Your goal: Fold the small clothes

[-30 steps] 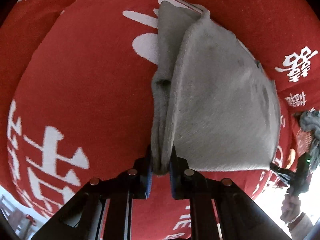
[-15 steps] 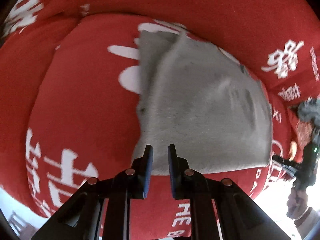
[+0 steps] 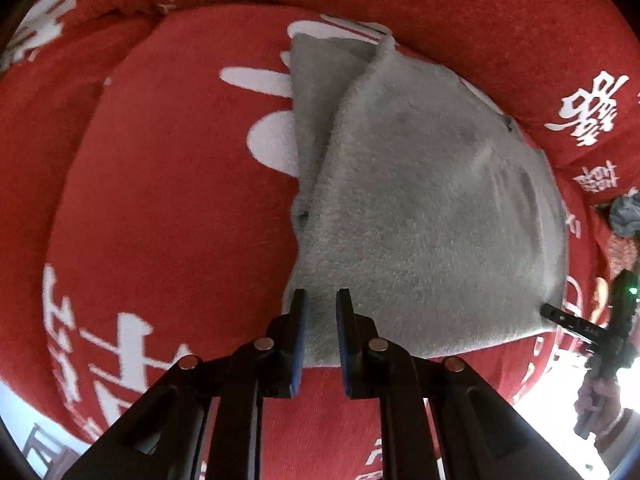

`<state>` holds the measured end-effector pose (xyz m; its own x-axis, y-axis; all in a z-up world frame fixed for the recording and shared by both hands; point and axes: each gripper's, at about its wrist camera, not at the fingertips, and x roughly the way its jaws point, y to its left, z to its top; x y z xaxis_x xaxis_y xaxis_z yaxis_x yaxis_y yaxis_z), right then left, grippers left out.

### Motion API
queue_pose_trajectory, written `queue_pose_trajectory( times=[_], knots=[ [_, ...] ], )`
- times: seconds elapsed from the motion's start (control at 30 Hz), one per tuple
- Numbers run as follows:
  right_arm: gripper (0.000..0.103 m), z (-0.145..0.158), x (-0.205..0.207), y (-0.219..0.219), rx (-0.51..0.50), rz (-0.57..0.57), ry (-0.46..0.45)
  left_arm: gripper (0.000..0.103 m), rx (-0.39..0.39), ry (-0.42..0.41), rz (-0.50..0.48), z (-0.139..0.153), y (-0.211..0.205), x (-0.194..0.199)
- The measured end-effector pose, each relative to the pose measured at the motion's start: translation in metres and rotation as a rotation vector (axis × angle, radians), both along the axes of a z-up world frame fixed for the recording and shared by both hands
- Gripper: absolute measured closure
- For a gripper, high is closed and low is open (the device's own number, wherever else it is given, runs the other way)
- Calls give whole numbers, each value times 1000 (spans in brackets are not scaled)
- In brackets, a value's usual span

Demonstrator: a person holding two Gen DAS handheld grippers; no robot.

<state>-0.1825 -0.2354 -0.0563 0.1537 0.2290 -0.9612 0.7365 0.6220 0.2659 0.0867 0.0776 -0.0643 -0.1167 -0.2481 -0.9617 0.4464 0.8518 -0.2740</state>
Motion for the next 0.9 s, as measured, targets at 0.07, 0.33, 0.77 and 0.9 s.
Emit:
queue_pose_trajectory(
  times=[0.07,0.33,0.77,0.9],
  knots=[
    [101,0,4,-1,-5,5,28,87,70,-35,-7,3,-2,-1],
    [97,2,13,5,-14,-21,96,87,107,-34,-11,9,4,-1],
    [97,30,105,66,32,64,-65,4,122,-119,-19,20,9,11],
    [97,24,166,90,65,118,-131,4,131,-144,-4,15,19,23]
  ],
)
